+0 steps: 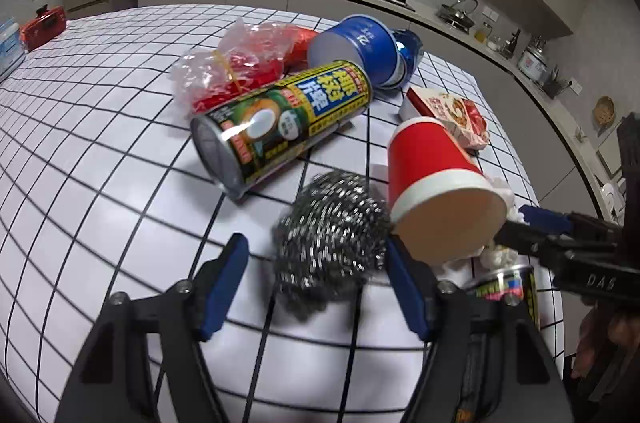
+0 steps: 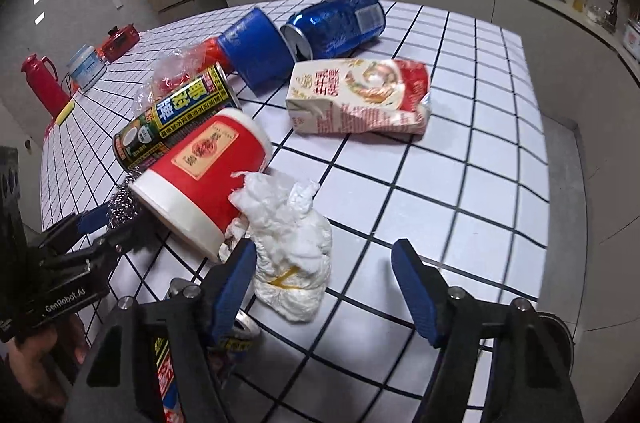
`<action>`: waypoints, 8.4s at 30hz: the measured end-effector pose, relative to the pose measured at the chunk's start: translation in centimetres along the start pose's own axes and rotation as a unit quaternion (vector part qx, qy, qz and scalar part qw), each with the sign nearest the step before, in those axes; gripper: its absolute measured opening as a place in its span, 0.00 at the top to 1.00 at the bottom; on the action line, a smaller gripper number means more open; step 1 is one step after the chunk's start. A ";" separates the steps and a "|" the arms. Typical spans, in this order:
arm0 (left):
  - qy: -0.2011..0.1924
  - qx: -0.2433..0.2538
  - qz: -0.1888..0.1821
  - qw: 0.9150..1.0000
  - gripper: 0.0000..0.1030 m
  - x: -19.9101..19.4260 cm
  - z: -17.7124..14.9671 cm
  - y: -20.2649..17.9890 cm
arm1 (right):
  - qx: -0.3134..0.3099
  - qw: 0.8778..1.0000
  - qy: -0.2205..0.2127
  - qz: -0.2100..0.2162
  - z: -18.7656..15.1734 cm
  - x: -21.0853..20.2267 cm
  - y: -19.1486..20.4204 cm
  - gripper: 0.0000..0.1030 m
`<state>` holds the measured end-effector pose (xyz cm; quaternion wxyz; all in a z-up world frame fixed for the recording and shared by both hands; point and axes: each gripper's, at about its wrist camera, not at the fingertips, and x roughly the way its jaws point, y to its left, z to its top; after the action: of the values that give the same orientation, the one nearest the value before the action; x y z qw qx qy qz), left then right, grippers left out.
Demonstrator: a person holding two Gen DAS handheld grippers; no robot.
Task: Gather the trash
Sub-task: 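Grasp the steel wool scrubber with the left tool while the right tool grasps the tissue, then carry the scrubber and tissue with both tools over the black bin, then open both tools to drop the scrubber and tissue into the bin, then move the left tool back to the table and grasp the yellow-labelled spray can, then grasp the red paper cup with the right tool while the left tool holds the can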
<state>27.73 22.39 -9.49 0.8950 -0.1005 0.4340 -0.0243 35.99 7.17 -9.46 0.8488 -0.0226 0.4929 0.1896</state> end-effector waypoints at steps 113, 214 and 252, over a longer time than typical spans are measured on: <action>0.149 0.074 -0.102 0.981 0.50 9.0 -16.6 -37.4 | 0.009 0.995 0.048 -0.086 -26.3 -5.6 -31.2 0.65; -0.011 -0.036 0.088 0.995 0.48 -3.9 -2.9 8.9 | 0.046 0.997 -0.035 -0.045 2.6 2.9 9.3 0.10; -0.012 -0.019 0.083 0.996 0.48 -3.2 -2.3 7.6 | 0.056 0.996 -0.030 -0.058 0.7 0.1 3.4 0.11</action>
<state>23.61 29.87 -9.98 0.8972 -0.0816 0.4300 0.0592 35.47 10.50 -8.71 0.8728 0.0018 0.4748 0.1132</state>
